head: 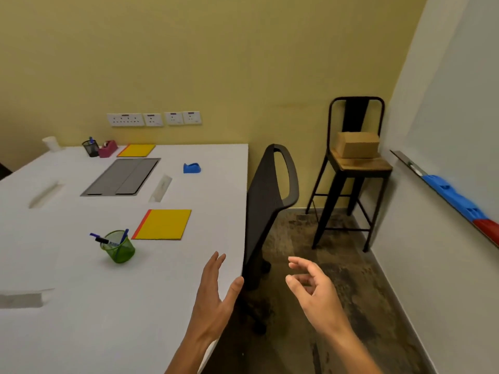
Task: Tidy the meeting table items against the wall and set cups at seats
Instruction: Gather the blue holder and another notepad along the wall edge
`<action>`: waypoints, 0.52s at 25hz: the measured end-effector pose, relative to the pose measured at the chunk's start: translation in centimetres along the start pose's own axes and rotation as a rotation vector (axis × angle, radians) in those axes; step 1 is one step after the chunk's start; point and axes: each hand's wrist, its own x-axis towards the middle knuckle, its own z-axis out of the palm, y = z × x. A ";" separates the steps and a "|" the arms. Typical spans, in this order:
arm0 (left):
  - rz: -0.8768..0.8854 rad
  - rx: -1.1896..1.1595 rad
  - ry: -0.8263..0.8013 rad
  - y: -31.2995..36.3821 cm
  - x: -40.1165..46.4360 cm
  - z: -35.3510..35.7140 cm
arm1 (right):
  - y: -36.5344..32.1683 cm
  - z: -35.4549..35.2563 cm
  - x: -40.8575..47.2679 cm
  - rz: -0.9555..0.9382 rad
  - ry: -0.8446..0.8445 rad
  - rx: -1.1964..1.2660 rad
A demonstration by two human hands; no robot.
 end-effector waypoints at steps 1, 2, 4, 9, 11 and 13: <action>-0.018 0.005 0.026 0.3 1.2 0.9 | 0.0 -0.7 2.1 -0.014 -0.028 0.016; -0.036 0.002 0.066 0.7 2.5 1.9 | -0.1 -1.7 4.6 -0.041 -0.068 0.024; -0.071 -0.014 0.153 1.9 5.0 4.0 | -0.6 -3.9 9.3 -0.088 -0.157 0.029; -0.137 -0.019 0.324 4.0 10.8 7.4 | -3.5 -7.1 20.2 -0.205 -0.315 0.077; -0.158 -0.021 0.382 4.1 13.3 8.2 | -4.3 -7.1 23.9 -0.247 -0.377 0.096; -0.160 -0.015 0.432 3.7 16.4 8.6 | -4.8 -6.2 27.8 -0.282 -0.430 0.117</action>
